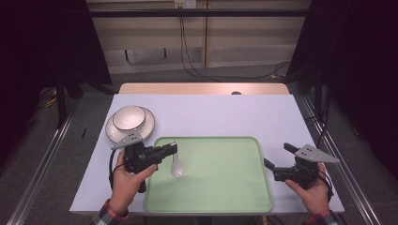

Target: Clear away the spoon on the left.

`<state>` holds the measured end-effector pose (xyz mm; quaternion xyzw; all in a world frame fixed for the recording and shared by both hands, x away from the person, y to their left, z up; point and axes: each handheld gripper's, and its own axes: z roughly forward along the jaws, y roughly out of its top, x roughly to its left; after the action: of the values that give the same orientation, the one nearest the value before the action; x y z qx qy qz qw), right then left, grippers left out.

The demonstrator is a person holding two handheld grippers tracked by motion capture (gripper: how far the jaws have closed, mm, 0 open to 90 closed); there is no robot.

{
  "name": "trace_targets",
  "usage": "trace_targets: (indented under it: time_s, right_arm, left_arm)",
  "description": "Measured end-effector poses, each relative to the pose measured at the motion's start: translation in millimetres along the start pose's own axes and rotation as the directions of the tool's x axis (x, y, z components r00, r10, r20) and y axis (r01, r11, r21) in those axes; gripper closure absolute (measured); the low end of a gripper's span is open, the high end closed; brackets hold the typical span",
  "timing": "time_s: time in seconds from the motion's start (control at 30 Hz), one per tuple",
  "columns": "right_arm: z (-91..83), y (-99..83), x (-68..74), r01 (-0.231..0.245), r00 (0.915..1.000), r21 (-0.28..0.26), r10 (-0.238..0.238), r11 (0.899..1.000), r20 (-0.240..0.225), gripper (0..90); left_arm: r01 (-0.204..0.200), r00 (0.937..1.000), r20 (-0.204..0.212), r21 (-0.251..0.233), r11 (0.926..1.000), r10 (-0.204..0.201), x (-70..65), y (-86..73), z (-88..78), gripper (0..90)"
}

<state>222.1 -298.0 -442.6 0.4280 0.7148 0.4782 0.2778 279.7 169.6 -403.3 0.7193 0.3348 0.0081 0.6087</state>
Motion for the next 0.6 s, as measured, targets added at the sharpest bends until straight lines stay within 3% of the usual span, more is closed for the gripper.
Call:
trace_targets:
  time_s: [0.6]
  right_arm:
    - [0.9,0.3,1.3,0.013,0.9999,-0.001,-0.013,1.000,-0.001,4.1]
  left_arm:
    - [-0.004,1.0000,0.008,0.022,0.9997,0.004,-7.5,-9.0,-2.2,85.2]
